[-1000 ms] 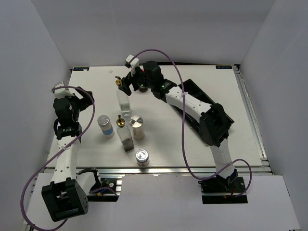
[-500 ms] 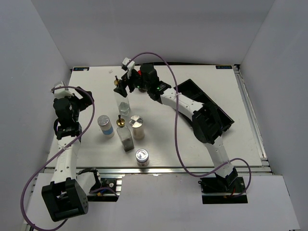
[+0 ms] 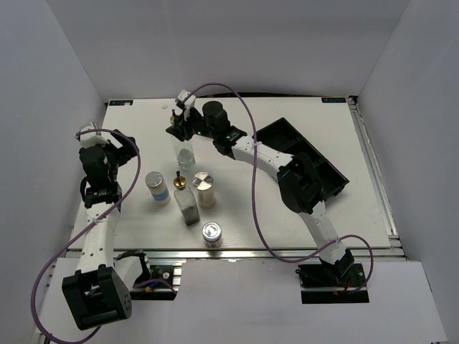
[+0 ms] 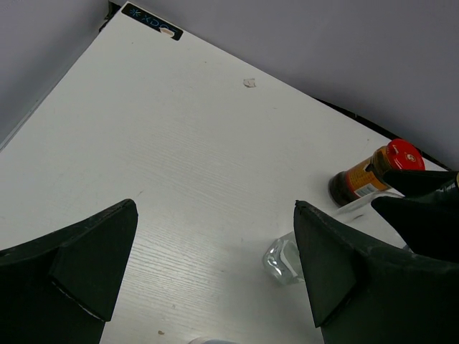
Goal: Organize the condiment bottles
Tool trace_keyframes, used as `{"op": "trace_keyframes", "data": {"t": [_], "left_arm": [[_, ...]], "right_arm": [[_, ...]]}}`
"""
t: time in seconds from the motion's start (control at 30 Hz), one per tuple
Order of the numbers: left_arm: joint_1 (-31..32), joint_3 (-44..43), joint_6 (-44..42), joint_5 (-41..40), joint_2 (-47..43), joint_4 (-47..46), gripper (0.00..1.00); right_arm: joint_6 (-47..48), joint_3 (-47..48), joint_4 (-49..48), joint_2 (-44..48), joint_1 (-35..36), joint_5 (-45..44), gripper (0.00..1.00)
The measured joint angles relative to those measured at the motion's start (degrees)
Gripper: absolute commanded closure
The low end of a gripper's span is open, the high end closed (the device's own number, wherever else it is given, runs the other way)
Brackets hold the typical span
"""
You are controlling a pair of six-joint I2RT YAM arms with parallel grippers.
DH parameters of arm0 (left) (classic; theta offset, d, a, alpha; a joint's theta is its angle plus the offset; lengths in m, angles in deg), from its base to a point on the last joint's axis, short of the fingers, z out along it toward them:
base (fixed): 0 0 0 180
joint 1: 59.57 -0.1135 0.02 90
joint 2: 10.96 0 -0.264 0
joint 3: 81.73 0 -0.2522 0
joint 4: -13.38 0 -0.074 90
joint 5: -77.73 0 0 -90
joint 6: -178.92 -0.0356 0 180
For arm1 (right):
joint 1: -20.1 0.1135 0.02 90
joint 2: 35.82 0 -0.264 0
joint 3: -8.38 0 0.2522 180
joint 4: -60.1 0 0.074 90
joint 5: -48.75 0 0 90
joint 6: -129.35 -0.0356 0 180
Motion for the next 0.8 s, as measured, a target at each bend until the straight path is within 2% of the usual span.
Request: {"op": "trace_keyframes", "data": {"t": [0.07,0.23,0.47,0.6,0.8], "left_arm": [[0.0,0.0,0.0,-0.28,0.0,0.15,0.02],[0.0,0.0,0.0,-0.92,0.0,0.44,0.02],[0.0,0.0,0.02,-2.12,0.04,1.01,0.02],[0.0,0.0,0.04,-2.97,0.15,1.05,0.02],[0.0,0.0,0.2,-2.8,0.28,1.03,0.02]], "right_arm": [[-0.13,-0.74,-1.31,0.13,0.11,-0.46,1.0],[0.07,-3.58,-2.12,2.05,0.11,-2.97,1.0],[0.33,-14.38,1.44,14.21,-2.34,-5.53,1.0],[0.61,-18.34,4.2,24.2,-6.91,-5.92,1.0],[0.68,-20.61,4.83,36.04,-18.21,-4.37,1.0]]}}
